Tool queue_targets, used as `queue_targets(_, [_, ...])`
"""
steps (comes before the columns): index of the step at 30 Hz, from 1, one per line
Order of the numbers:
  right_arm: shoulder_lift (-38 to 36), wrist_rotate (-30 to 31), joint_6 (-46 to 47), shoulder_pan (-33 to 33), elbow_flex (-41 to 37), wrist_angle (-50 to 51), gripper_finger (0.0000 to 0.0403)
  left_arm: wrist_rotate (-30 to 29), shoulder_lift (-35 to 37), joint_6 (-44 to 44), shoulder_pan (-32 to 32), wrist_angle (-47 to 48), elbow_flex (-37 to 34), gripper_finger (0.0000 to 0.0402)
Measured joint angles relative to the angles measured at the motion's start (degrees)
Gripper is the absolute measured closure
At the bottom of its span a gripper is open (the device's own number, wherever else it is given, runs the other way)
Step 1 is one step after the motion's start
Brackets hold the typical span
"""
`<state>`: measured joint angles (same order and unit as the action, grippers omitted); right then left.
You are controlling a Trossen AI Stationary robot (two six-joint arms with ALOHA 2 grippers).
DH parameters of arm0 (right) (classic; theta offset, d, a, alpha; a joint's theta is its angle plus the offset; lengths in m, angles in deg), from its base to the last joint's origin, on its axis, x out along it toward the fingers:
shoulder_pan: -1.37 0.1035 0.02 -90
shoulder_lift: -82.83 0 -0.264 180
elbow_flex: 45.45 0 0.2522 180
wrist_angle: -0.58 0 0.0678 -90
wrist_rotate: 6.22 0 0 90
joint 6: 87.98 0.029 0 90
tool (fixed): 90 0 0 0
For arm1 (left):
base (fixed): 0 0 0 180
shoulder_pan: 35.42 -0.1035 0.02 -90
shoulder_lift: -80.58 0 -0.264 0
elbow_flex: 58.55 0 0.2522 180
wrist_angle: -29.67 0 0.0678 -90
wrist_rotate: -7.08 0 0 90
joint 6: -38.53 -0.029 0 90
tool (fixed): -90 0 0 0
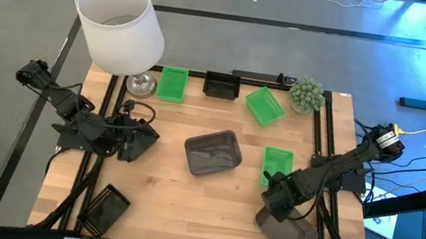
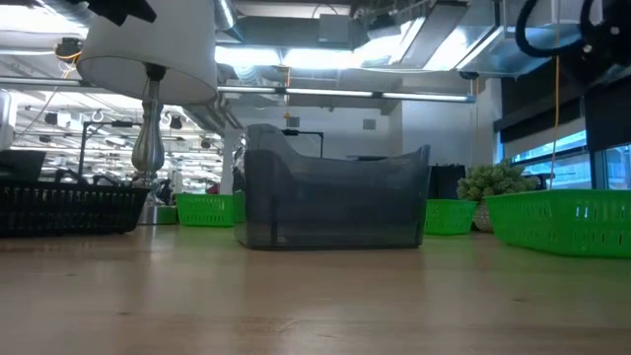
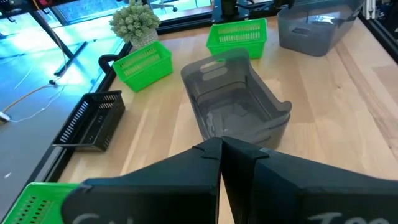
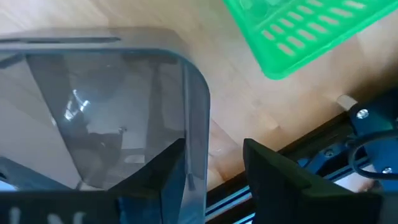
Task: Stack baskets by color
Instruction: Stack the right transparent black bin on top of the top transparent black bin
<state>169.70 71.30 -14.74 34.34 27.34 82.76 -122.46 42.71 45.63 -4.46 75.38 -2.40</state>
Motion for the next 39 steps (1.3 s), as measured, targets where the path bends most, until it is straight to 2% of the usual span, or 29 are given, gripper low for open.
queue_targets(8, [0.0,-0.2,-0.3,0.0,-6.4,-10.3,0.0252,0.0,0.0,0.0,0.0,-1.8,0.0,0.0401])
queue_targets(11, [0.0,-0.7,-0.4,-0.1,-8.1,-13.8,0.0292,0.0,0.0,0.0,0.0,-1.8,0.0,0.0401])
queue_targets(14, [0.0,-1.0,-1.6,-0.9,-8.2,-15.7,0.0371,0.0,0.0,0.0,0.0,-1.8,0.0,0.0401])
queue_targets(15, [0.0,-1.1,-2.5,-1.3,-7.9,-15.9,0.0386,0.0,0.0,0.0,0.0,-1.8,0.0,0.0401])
queue_targets(18, [0.0,-2.9,-5.7,-3.1,-5.6,-16.2,0.0394,0.0,0.0,0.0,0.0,-1.8,0.0,0.0401])
queue_targets(23, [0.0,-3.1,-14.1,-6.9,2.0,-11.4,0.0398,0.0,0.0,0.0,0.0,-1.8,0.0,0.0401])
queue_targets(30, [0.3,3.1,-29.4,-15.8,16.6,-2.4,0.0401,-0.1,0.0,0.3,0.0,-1.8,0.0,0.0401])
queue_targets(34, [3.2,7.6,-43.9,-21.2,26.3,0.6,0.0401,-1.0,0.0,2.9,0.0,-1.7,0.0,0.0401])
queue_targets(39, [10.3,12.4,-67.6,-26.3,39.8,3.5,0.0401,-1.6,0.0,3.3,0.0,-1.6,0.0,0.0401])
